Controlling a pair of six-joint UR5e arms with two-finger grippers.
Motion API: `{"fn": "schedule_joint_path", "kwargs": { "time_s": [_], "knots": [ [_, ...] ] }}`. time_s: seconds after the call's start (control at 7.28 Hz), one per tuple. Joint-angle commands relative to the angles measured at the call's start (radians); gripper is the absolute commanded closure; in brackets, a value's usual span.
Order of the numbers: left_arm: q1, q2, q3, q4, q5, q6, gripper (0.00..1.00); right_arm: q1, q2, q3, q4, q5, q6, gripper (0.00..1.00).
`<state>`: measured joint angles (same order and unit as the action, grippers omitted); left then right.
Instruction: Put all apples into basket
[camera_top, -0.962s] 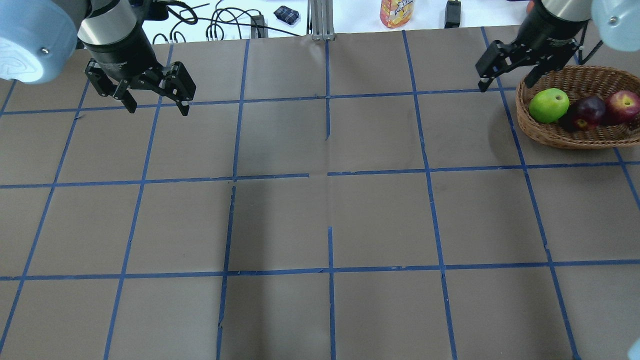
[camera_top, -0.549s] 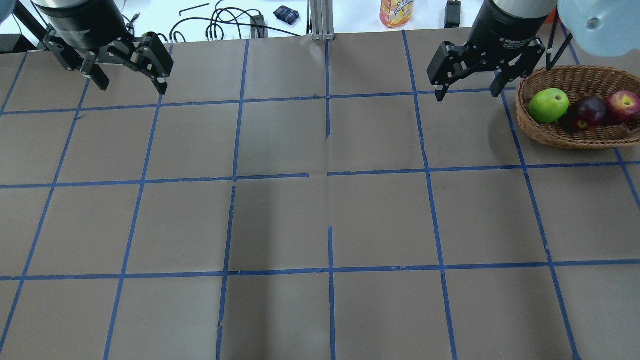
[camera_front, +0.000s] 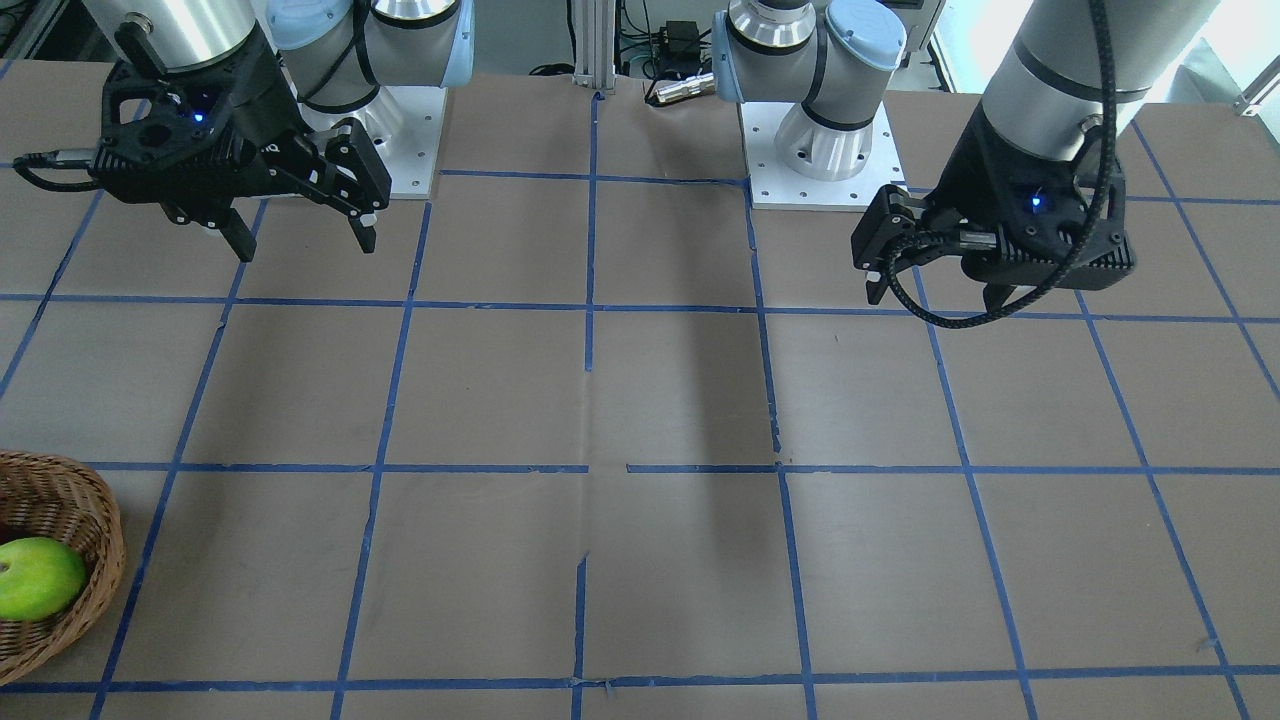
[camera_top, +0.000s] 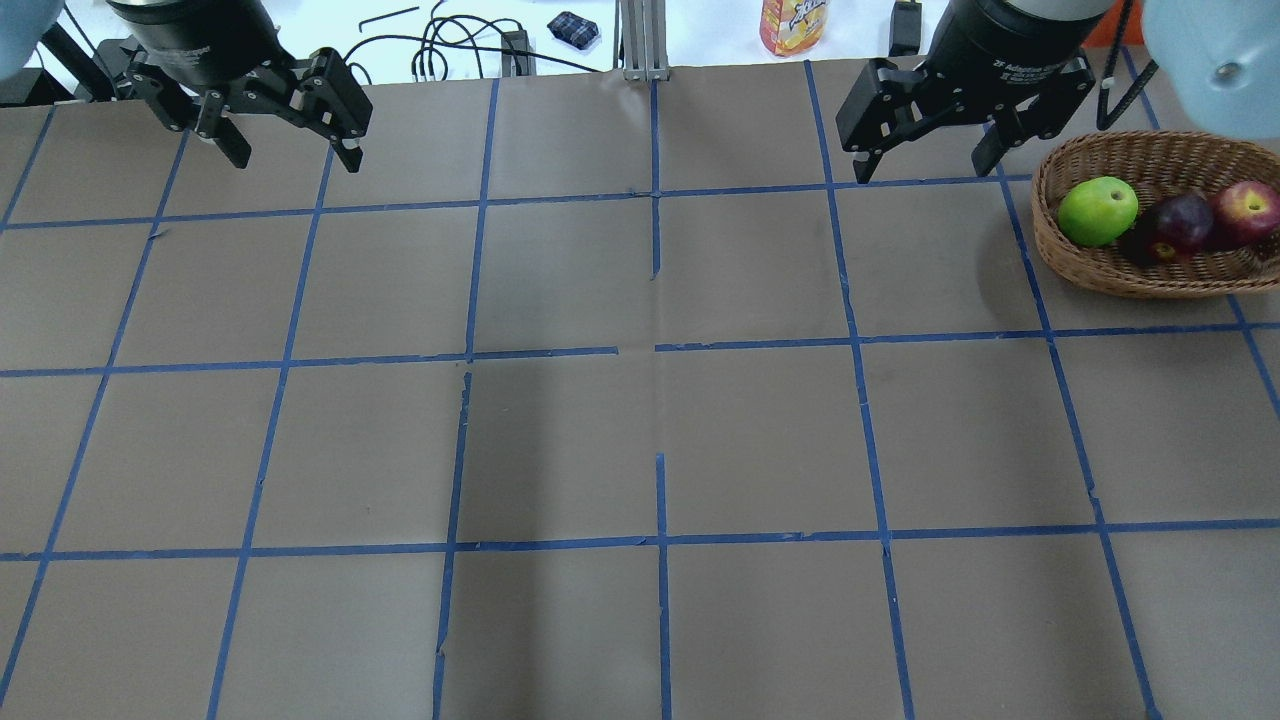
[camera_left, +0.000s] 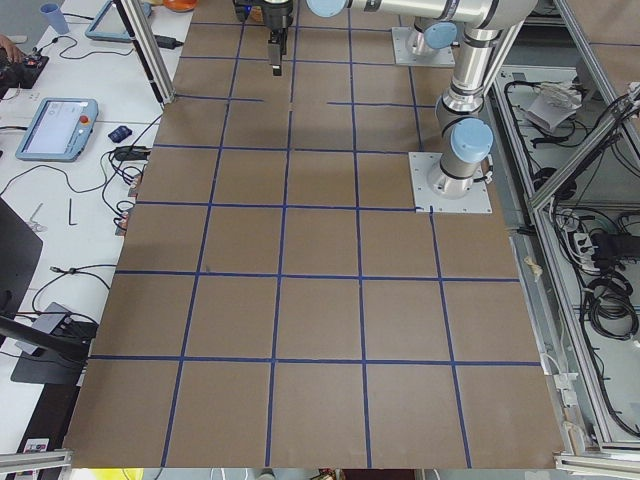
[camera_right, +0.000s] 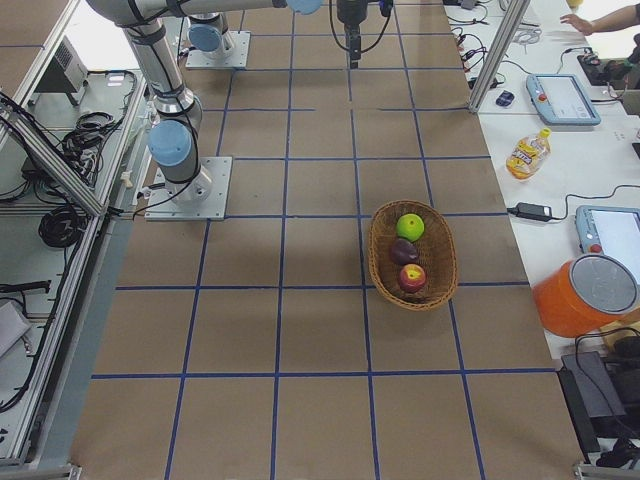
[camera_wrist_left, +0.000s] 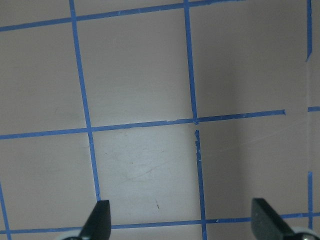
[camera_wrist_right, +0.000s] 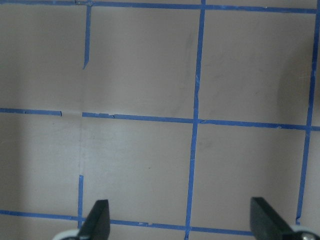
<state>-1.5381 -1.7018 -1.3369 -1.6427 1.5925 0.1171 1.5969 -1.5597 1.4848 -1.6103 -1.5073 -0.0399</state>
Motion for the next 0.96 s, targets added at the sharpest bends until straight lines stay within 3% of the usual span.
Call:
{"fn": "schedule_joint_path", "kwargs": {
  "time_s": [0.0,0.55,0.82],
  "knots": [
    [-0.008,-0.002,0.016,0.0,-0.022,-0.002,0.0,0.001,-0.01,0.018,-0.045,-0.005,-0.005,0.0],
    [0.006,-0.007,-0.001,0.006,-0.017,0.009,0.0,0.001,-0.016,0.02,-0.023,-0.001,-0.005,0.0],
    [0.006,-0.065,-0.004,0.006,-0.02,-0.002,0.0,0.0,-0.016,0.02,-0.023,-0.008,-0.005,0.0]
  ]
}}
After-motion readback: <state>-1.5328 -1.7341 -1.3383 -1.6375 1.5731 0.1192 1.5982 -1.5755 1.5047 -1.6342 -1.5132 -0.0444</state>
